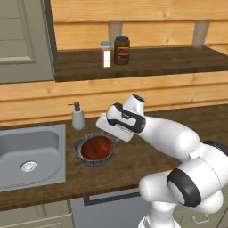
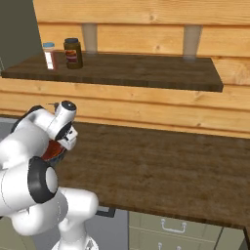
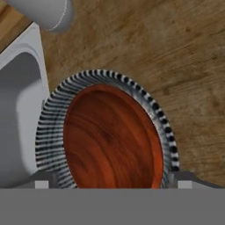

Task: Pick up the bowls on the counter and stack them on top of one another in the open cabinet. Place the smaller bowl on top of the larger bowl.

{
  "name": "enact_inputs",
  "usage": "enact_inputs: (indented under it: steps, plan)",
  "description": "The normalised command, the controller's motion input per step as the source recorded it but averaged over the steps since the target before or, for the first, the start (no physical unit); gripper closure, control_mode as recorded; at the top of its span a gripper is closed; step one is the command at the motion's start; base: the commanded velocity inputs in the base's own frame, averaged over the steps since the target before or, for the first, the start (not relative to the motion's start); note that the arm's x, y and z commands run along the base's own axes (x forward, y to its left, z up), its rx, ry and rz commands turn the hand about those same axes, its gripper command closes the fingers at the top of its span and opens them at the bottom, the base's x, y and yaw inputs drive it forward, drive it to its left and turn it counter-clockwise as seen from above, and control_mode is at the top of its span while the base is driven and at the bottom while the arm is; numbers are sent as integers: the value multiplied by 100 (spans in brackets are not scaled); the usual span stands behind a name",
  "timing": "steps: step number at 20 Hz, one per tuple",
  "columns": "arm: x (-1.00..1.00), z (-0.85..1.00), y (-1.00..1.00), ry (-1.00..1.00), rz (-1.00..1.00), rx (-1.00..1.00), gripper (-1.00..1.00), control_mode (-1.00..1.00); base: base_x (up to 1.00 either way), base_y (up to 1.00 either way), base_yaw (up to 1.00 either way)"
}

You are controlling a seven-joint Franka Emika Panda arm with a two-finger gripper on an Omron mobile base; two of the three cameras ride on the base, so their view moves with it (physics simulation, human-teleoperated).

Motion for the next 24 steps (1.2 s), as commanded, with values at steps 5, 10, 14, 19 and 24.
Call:
enact_inputs:
  steps: [5, 10, 14, 19, 24]
  plan:
    - [0, -11, -26, 0, 0, 0, -100, -100, 0, 0, 0]
    - [0, -41, 0, 0, 0, -1, -100, -100, 0, 0, 0]
    - [0, -42, 0, 2, 0, 0, -100, -100, 0, 0, 0]
    - [0, -42, 0, 0, 0, 0, -100, -100, 0, 0, 0]
    - [0, -30, 6, 0, 0, -1, -100, -100, 0, 0, 0]
